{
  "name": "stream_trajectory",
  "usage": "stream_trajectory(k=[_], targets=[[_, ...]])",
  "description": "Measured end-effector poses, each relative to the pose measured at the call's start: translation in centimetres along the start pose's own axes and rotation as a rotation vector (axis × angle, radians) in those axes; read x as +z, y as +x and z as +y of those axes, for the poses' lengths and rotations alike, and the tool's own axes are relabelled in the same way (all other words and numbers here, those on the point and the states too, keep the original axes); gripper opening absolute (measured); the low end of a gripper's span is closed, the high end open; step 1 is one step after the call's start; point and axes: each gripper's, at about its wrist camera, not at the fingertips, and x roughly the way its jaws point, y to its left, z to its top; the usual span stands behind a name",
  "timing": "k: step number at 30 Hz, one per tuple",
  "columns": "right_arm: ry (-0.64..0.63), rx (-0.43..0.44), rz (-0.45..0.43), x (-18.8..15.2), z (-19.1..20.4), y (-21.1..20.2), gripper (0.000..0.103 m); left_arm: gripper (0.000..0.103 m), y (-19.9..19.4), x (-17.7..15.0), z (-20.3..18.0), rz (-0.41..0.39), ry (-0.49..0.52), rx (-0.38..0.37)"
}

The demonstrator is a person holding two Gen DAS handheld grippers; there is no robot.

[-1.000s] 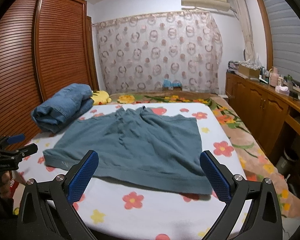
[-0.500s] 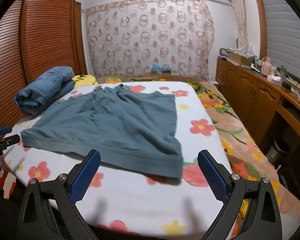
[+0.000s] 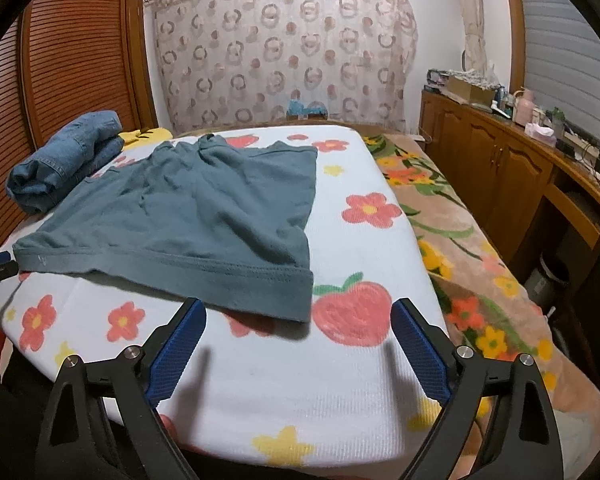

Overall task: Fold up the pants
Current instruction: 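Move both grippers down toward the logo waistband of the grey-green shorts, then close the left gripper on the waistband while the right gripper pinches the shorts edge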

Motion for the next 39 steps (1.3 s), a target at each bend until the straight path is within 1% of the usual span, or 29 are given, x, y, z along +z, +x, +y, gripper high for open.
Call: stream_trajectory(k=[2, 3, 5, 6, 8, 11, 14, 17, 20, 22, 23, 27, 31, 35, 39], targets=[[-0.003, 0.011, 0.003, 0.2, 0.1, 0.2, 0.091, 0.071, 0.1, 0.1, -0.2, 0.003, -0.007, -0.031], [-0.007, 0.014, 0.004, 0.1, 0.3, 0.1, 0.089, 0.068, 0.1, 0.1, -0.3, 0.001, -0.005, -0.034], [-0.014, 0.020, 0.005, 0.1, 0.3, 0.0, 0.087, 0.060, 0.3, 0.2, -0.4, 0.003, -0.003, -0.038], [-0.018, 0.025, 0.008, 0.1, 0.7, -0.2, 0.085, 0.058, 0.3, 0.3, -0.5, 0.003, -0.002, -0.043], [-0.023, 0.032, 0.009, 0.0, 0.8, -0.4, 0.080, 0.047, 0.4, 0.3, -0.5, 0.003, -0.002, -0.051], [-0.033, 0.041, 0.003, -0.2, 0.6, -0.7, 0.075, 0.037, 0.4, 0.2, -0.4, 0.003, -0.002, -0.063], [-0.034, 0.046, 0.000, -0.3, 0.0, -0.7, 0.071, 0.036, 0.6, 0.3, -0.4, -0.002, -0.004, -0.072], [-0.039, 0.040, -0.002, 0.3, -1.2, 0.7, 0.064, 0.036, 0.8, 0.5, -0.3, -0.002, -0.011, -0.072], [-0.045, 0.042, 0.005, 0.7, -1.3, 1.3, 0.056, 0.035, 1.0, 0.7, -0.4, 0.002, -0.002, -0.073], [-0.051, 0.058, 0.006, 1.0, -1.2, 1.5, 0.040, 0.028, 0.8, 0.8, -0.5, 0.002, 0.002, -0.078], [-0.051, 0.066, 0.009, 1.3, -1.2, 1.6, 0.036, 0.025, 0.7, 0.8, -0.6, 0.000, 0.004, -0.074], [-0.042, 0.070, 0.012, 1.6, -1.3, 1.4, 0.025, 0.019, 0.3, 1.0, -0.7, -0.001, 0.003, -0.084], [-0.056, 0.067, 0.004, 2.0, -1.1, 0.4, 0.014, 0.011, -0.9, 1.1, -1.1, -0.015, 0.013, -0.105], [-0.052, 0.091, -0.015, 2.6, -1.4, -0.6, 0.007, 0.009, -2.9, 1.5, -1.4, -0.042, 0.026, -0.127], [-0.065, 0.100, -0.025, 2.8, -1.2, -1.4, 0.006, 0.009, -3.9, 2.1, -1.6, -0.055, 0.027, -0.125]])
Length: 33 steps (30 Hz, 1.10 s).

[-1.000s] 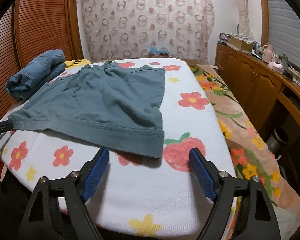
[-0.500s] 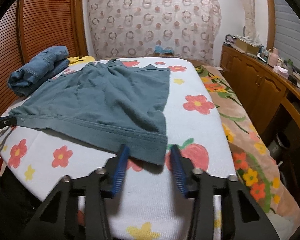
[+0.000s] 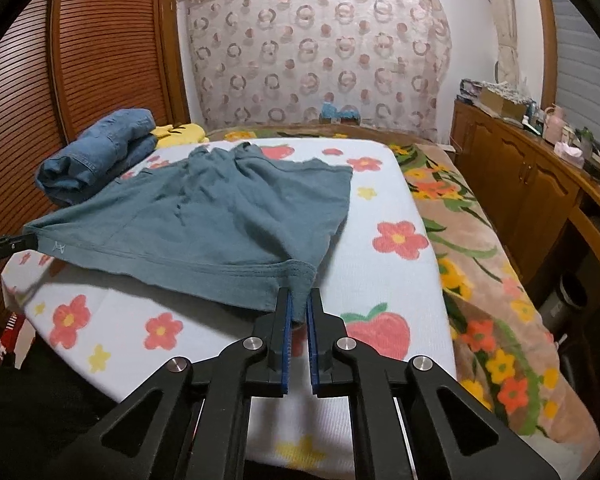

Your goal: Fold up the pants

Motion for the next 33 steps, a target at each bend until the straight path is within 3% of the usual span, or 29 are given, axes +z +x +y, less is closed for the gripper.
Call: stream_trajectory(k=[16, 24, 27, 30, 32, 33], targets=[[-0.070, 0.007, 0.029, -1.4, 0.3, -3.3, 0.006, 0.009, -1.8, -1.1, -0.2, 0.037, -0.001, -0.010], [-0.032, 0.015, 0.061, -0.4, -0.3, -1.8, 0.006, 0.010, -0.7, -2.1, 0.5, 0.079, -0.011, 0.015], [-0.036, 0.006, 0.047, -0.2, 0.1, -2.0, 0.009, 0.014, -0.6, -2.3, 0.6, 0.080, -0.014, 0.029], [-0.042, -0.001, 0.015, 0.0, 0.7, -2.7, 0.010, 0.024, -1.1, -2.4, 0.8, 0.058, -0.008, 0.050], [-0.046, 0.003, -0.005, -0.2, 1.1, -3.1, 0.012, 0.040, -1.3, -2.2, 1.2, 0.046, -0.006, 0.062], [-0.052, 0.006, -0.014, -0.2, 1.3, -3.1, 0.014, 0.043, -1.4, -2.1, 1.4, 0.041, -0.007, 0.066]])
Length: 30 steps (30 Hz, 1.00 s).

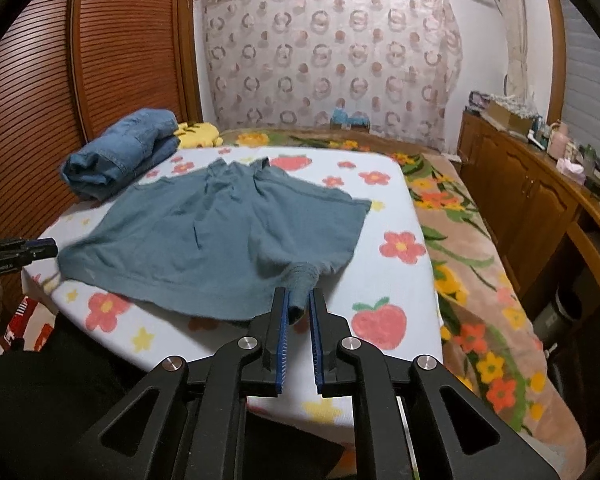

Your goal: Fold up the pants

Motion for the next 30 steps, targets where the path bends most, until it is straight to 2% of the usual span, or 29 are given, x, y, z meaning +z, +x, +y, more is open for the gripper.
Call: stream_trajectory(k=[1, 3, 4, 5, 8, 10, 13, 20, 30], targets=[[-0.006, 0.001, -0.007, 0.0, 0.2, 0.0, 0.014, 0.048, 0.0, 0.1, 0.2, -0.002, -0.002, 0.011], [-0.007, 0.009, -0.017, 0.1, 0.5, 0.2, 0.015, 0.051, -0.1, 0.2, 0.8, -0.008, -0.008, 0.035], [-0.008, 0.019, -0.021, 0.1, 0.8, 0.5, 0.017, 0.057, 0.0, 0.3, 1.2, -0.008, -0.012, 0.042], [-0.013, 0.025, -0.022, 0.2, 1.0, 0.7, 0.017, 0.068, 0.1, 0.3, 1.4, -0.010, -0.014, 0.045], [-0.028, 0.053, -0.036, 0.5, 2.1, 1.4, 0.021, 0.079, 0.1, 0.5, 2.1, -0.027, -0.020, 0.053], [-0.039, 0.075, -0.042, 0.8, 2.8, 1.9, 0.030, 0.080, 0.3, 0.7, 2.3, -0.030, -0.016, 0.065], [-0.061, 0.120, -0.046, 1.4, 4.1, 3.1, 0.034, 0.080, 0.5, 0.8, 2.6, -0.037, -0.022, 0.076], [-0.120, 0.256, -0.029, 3.1, 8.0, 7.2, 0.035, 0.080, 0.2, 0.7, 3.7, -0.056, -0.032, 0.112], [-0.218, 0.437, 0.054, 4.4, 13.4, 13.3, 0.035, 0.080, 0.2, -0.7, 5.8, -0.033, -0.062, 0.126]])
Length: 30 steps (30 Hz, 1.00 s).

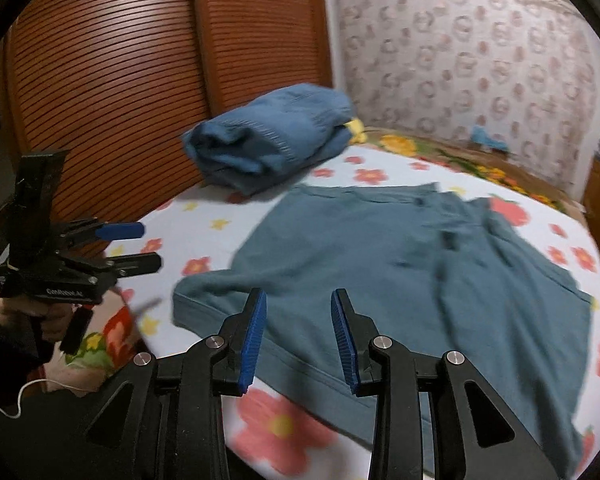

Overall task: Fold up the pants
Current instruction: 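Move the right gripper to a leg hem and grasp it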

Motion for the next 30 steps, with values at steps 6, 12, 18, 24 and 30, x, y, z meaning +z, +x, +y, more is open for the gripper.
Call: stream_trajectory(k=[6, 12, 18, 24, 30], targets=[[-0.035, 0.067, 0.049, 0.4, 1.3, 2.9, 0.035, 0.080, 0.1, -0.5, 0.9, 0.006, -0.017, 0.008], [-0.065, 0.101, 0.098, 0.4, 2.1, 5.2, 0.035, 0.080, 0.3, -0.9, 1.5, 0.013, -0.030, 0.019], [-0.111, 0.113, 0.130, 0.7, 3.4, 6.4, 0.039, 0.080, 0.7, -1.5, 2.1, 0.030, -0.044, 0.029], [-0.153, 0.105, 0.134, 0.8, 5.1, 7.3, 0.049, 0.080, 0.8, -1.5, 2.4, 0.032, -0.050, 0.033], [-0.203, 0.080, 0.120, 0.1, 6.1, 7.2, 0.049, 0.080, 0.8, -1.5, 2.4, 0.032, -0.049, 0.032]])
